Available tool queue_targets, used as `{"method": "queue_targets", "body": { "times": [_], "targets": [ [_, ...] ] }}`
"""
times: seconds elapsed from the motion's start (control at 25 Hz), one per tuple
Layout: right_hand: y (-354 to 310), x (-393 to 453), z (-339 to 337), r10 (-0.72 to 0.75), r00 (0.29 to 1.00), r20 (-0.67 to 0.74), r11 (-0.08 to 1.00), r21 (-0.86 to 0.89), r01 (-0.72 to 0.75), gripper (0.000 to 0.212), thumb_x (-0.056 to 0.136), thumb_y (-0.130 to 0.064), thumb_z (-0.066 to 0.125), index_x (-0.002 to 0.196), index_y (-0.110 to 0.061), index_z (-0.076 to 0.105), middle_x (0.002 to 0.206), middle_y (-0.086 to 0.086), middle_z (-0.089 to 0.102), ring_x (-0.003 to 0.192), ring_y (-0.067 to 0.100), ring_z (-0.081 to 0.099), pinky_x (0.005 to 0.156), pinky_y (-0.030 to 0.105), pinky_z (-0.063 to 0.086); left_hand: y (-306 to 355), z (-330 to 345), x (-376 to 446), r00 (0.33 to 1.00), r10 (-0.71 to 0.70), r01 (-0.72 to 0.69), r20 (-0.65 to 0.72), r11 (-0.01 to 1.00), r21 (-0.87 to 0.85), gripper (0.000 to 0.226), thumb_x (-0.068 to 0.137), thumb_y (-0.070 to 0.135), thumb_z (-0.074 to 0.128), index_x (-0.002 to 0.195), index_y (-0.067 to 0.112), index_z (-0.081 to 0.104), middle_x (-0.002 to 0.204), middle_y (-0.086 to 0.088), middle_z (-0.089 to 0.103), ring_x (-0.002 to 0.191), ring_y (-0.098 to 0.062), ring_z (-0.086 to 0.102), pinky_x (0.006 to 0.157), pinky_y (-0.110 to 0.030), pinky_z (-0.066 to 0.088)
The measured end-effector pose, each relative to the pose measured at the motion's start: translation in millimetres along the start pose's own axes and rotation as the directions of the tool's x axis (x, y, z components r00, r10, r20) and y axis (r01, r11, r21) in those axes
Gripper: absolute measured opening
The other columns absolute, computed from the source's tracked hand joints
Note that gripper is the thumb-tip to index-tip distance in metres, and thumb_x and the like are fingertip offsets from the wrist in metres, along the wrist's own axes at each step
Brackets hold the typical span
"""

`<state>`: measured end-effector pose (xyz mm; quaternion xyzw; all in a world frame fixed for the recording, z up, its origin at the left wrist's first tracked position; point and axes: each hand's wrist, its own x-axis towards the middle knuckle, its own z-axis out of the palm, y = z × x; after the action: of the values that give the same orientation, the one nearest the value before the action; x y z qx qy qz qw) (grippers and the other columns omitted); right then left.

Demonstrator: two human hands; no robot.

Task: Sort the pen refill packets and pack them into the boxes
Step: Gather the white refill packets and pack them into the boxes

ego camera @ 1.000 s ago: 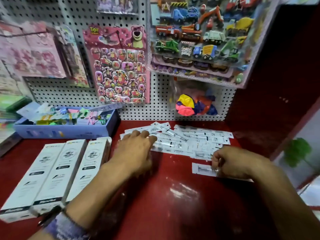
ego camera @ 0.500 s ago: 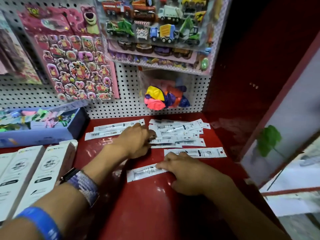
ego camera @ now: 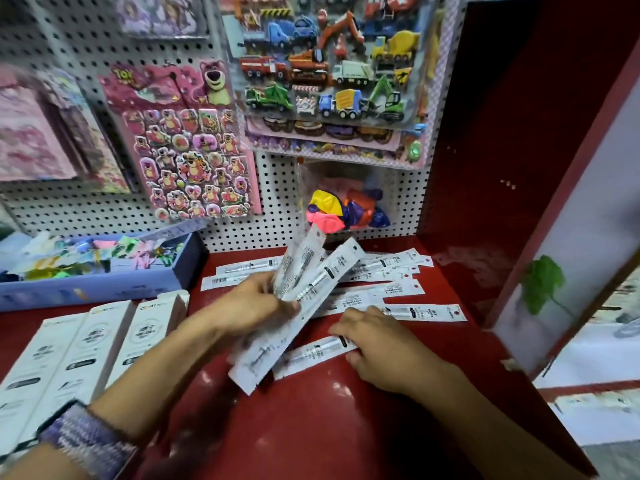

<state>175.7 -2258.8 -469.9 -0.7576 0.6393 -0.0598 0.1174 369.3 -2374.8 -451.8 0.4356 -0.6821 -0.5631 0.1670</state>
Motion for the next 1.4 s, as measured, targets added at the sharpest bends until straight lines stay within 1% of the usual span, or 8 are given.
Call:
{"method": "queue_targets", "body": {
  "times": [0.2,0.32,0.44,0.56,0.8,1.0,1.12,1.4],
  "targets": [
    [-10,-1,5,0.142,0.975,-0.171,0.983,0.138,-0.119,0.027,0.09,-0.022,0.054,0.117,-0.026,0.057,0.118,-0.007,0.047,0.113,0.017,0.047,0.091,0.033,0.045,-18,6,-37,0.973,-0.231,0.228,-0.009,0.963,-0.142,0.044,0.067,-0.008,0.078,0.109,-0.004,0.063,0.088,-0.022,0.073,0.069,-0.032,0.07,0.055,-0.033,0.055],
    [-18,-1,5,0.298,0.92,-0.255,0.927,0.307,-0.215,0.025,0.091,-0.042,0.056,0.112,-0.027,0.058,0.095,-0.013,0.054,0.093,0.009,0.055,0.079,0.031,0.048,-23,7,-45,0.966,-0.256,0.246,0.015,0.908,-0.34,0.042,0.071,-0.017,0.071,0.109,-0.002,0.065,0.098,-0.024,0.073,0.082,-0.038,0.072,0.064,-0.041,0.06],
    [-37,2,9,0.481,0.876,0.019,0.477,0.833,-0.28,0.034,0.085,-0.05,0.067,0.098,-0.019,0.062,0.079,-0.001,0.064,0.064,0.011,0.058,0.055,0.03,0.05,-20,18,-52,0.98,-0.195,0.191,0.038,0.875,-0.444,0.043,0.073,-0.017,0.069,0.112,0.001,0.068,0.104,-0.021,0.072,0.091,-0.037,0.071,0.071,-0.04,0.06],
    [-52,4,7,0.542,0.824,0.165,0.037,0.975,-0.22,0.044,0.081,-0.038,0.078,0.112,-0.016,0.056,0.093,0.007,0.066,0.068,0.017,0.066,0.056,0.034,0.06,-18,26,-54,0.991,-0.13,0.123,0.022,0.855,-0.504,0.041,0.073,-0.015,0.07,0.111,0.002,0.069,0.106,-0.021,0.072,0.088,-0.034,0.072,0.069,-0.037,0.06],
    [-56,10,7,0.585,0.798,0.143,-0.228,0.974,-0.008,0.044,0.083,-0.002,0.074,0.119,-0.01,0.05,0.104,0.014,0.074,0.086,0.028,0.075,0.069,0.041,0.063,-12,32,-55,0.998,-0.062,0.06,0.015,0.832,-0.552,0.046,0.072,-0.018,0.069,0.114,0.001,0.066,0.107,-0.022,0.071,0.09,-0.035,0.071,0.072,-0.039,0.06],
    [-47,11,0,0.508,0.843,0.175,-0.296,0.955,-0.019,0.029,0.088,0.009,0.061,0.113,-0.004,0.063,0.101,0.014,0.076,0.091,0.029,0.074,0.083,0.043,0.06,-7,32,-54,0.991,-0.134,0.102,0.008,0.709,-0.698,0.027,0.095,0.002,0.049,0.118,0.0,0.061,0.109,-0.027,0.069,0.092,-0.039,0.069,0.08,-0.053,0.057],
    [-45,11,-1,0.467,0.866,0.18,-0.326,0.945,-0.021,0.027,0.088,0.009,0.06,0.111,-0.004,0.064,0.103,0.016,0.075,0.094,0.031,0.074,0.082,0.043,0.059,-8,36,-52,0.984,-0.147,0.042,-0.097,0.731,-0.681,0.022,0.093,0.003,0.057,0.113,-0.003,0.062,0.102,-0.025,0.071,0.085,-0.037,0.072,0.07,-0.047,0.06],
    [-61,-1,3,0.428,0.902,0.061,-0.048,0.998,-0.045,0.017,0.088,-0.001,0.068,0.104,-0.008,0.067,0.091,0.011,0.077,0.073,0.019,0.075,0.055,0.025,0.056,-5,45,-50,0.974,-0.097,-0.068,-0.206,0.738,-0.672,0.031,0.09,0.026,0.065,0.115,0.007,0.067,0.105,-0.017,0.073,0.096,-0.032,0.071,0.076,-0.042,0.059]
  ]
}}
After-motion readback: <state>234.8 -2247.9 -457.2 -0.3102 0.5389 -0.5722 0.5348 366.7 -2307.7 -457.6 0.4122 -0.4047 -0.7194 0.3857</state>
